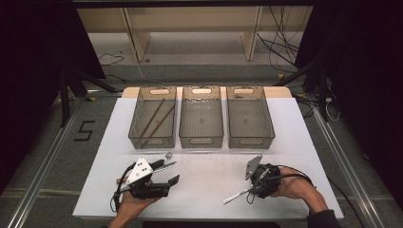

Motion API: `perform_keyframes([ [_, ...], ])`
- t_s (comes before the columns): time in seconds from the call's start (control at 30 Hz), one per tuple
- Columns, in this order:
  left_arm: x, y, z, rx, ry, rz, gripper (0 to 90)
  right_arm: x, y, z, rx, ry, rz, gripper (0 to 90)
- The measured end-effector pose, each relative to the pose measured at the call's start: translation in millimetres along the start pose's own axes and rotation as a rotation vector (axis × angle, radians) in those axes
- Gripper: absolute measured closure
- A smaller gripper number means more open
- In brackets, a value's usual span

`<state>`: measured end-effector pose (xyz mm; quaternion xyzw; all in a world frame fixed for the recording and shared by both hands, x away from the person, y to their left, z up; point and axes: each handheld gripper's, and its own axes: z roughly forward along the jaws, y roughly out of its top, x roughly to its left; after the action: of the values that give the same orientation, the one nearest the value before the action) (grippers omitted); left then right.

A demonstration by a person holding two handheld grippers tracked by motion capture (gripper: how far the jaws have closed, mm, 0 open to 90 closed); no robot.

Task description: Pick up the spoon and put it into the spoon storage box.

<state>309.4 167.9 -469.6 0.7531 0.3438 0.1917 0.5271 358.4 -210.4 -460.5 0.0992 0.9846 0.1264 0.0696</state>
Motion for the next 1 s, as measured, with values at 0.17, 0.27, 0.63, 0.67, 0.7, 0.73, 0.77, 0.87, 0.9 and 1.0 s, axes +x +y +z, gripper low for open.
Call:
perform_keyframes([
  [0.17,-0.2,0.1,0.0,0.001,-0.001,0.001,19.9,-4.9,0.0,1.2,0.007,0.038,-0.018,60.0],
  [0.27,-0.1,0.2,-0.3,0.002,-0.002,0.0,19.9,-5.0,1.1,1.3,0.017,0.057,-0.007,63.3],
  [0.63,-0.4,0.4,-0.2,-0.002,-0.003,-0.003,19.9,-4.1,5.7,1.4,0.048,0.079,-0.027,71.8],
  [0.67,-0.3,0.5,-0.4,0.001,-0.003,0.0,19.9,-4.3,5.7,1.5,0.047,0.079,-0.033,72.4],
  [0.7,-0.3,0.5,-0.4,0.001,-0.002,0.002,19.9,-4.6,5.7,1.8,0.045,0.076,-0.045,72.9],
  [0.73,-0.4,0.5,-0.2,0.001,-0.003,0.001,19.9,-3.2,6.6,0.8,0.055,0.082,-0.023,73.3],
  [0.77,-0.6,0.4,-0.1,-0.001,-0.002,0.001,19.9,-3.9,6.4,1.4,0.05,0.083,-0.041,73.9],
  [0.87,-0.7,0.5,0.0,0.0,-0.003,0.001,19.9,-3.0,7.6,0.7,0.058,0.088,-0.039,75.7],
  [0.9,-0.7,0.5,0.0,-0.001,-0.003,0.001,19.9,-3.9,7.3,1.2,0.054,0.086,-0.061,76.3],
  [1.0,-0.6,0.4,0.1,-0.001,-0.002,0.001,19.9,-3.6,8.5,0.8,0.057,0.089,-0.065,78.2],
])
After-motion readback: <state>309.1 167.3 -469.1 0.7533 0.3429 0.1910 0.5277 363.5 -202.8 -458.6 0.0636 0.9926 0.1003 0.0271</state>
